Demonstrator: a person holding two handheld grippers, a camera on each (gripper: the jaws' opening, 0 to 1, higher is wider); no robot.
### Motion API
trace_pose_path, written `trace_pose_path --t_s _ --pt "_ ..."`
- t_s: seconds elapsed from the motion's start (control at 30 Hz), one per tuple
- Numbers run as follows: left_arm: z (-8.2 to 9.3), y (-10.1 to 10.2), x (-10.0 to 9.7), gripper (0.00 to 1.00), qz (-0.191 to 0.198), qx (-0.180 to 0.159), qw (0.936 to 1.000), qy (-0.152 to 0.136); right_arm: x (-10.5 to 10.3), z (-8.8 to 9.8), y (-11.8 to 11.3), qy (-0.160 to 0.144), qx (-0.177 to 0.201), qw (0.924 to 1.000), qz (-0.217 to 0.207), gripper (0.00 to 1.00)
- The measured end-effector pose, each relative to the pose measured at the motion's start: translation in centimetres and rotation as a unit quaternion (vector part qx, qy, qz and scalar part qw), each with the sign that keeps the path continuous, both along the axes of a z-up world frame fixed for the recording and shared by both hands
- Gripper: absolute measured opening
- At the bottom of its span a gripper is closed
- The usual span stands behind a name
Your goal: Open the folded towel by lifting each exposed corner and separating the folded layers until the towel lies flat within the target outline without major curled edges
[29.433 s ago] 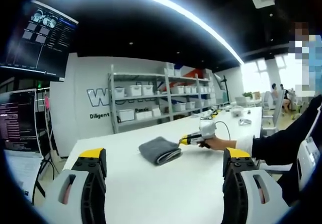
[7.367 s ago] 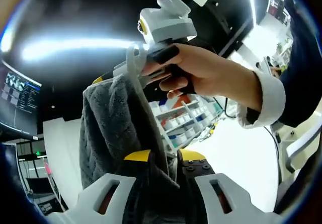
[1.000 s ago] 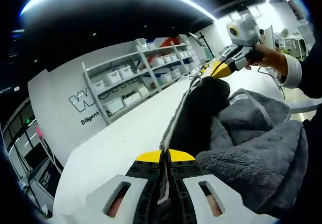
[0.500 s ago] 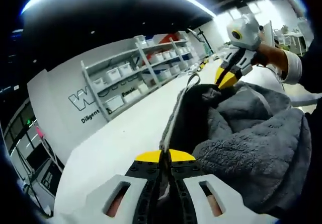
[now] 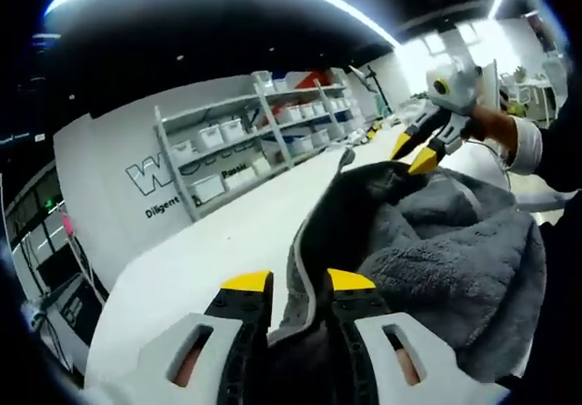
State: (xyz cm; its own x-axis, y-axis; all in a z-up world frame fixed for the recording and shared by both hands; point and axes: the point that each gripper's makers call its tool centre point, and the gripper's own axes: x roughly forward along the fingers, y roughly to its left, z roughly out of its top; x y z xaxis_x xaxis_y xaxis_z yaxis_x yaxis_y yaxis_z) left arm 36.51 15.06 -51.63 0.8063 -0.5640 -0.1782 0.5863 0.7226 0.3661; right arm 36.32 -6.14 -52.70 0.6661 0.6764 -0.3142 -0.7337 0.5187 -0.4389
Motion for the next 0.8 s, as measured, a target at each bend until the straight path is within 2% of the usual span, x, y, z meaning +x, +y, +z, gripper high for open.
trace_pose_path --t_s 0.1,0.2,0.33,0.43,0.63,0.73,0.8 --pt "0.3 1.8 -0.3 0.27 0.008 -0.013 0.9998 0.008 -0.2 0.0 -0.3 0.003 0.01 0.9999 0.0 0.24" --pt "0.2 2.6 -0.7 0.33 0.004 -0.023 0.9994 0.024 -0.4 0.1 -0.7 0.008 0.023 0.9997 0.0 0.27" --pt "-0.4 4.2 -1.1 0.39 -0.001 -0.04 0.9973 0.062 -0.8 0.1 -1.4 0.017 0.044 0.9989 -0.003 0.3" --pt "-1.5 4.7 -1.7 0.43 -0.013 -0.056 0.9918 0.114 -0.6 0.2 -2.6 0.025 0.054 0.9982 -0.008 0.31" --pt "-2.7 6.3 -1.8 0.49 -0.004 -0.027 0.9903 0.136 -0.6 0.2 -3.6 0.031 0.071 0.9967 -0.024 0.31" --pt "-3.8 6.6 -2.2 0.57 -0.003 -0.014 0.9859 0.167 -0.1 0.0 -5.1 0.04 0.077 0.9956 -0.036 0.31" --pt "-4.4 6.6 -2.5 0.58 -0.006 -0.011 0.9832 0.182 0.0 -0.2 -5.5 0.047 0.081 0.9947 -0.043 0.31"
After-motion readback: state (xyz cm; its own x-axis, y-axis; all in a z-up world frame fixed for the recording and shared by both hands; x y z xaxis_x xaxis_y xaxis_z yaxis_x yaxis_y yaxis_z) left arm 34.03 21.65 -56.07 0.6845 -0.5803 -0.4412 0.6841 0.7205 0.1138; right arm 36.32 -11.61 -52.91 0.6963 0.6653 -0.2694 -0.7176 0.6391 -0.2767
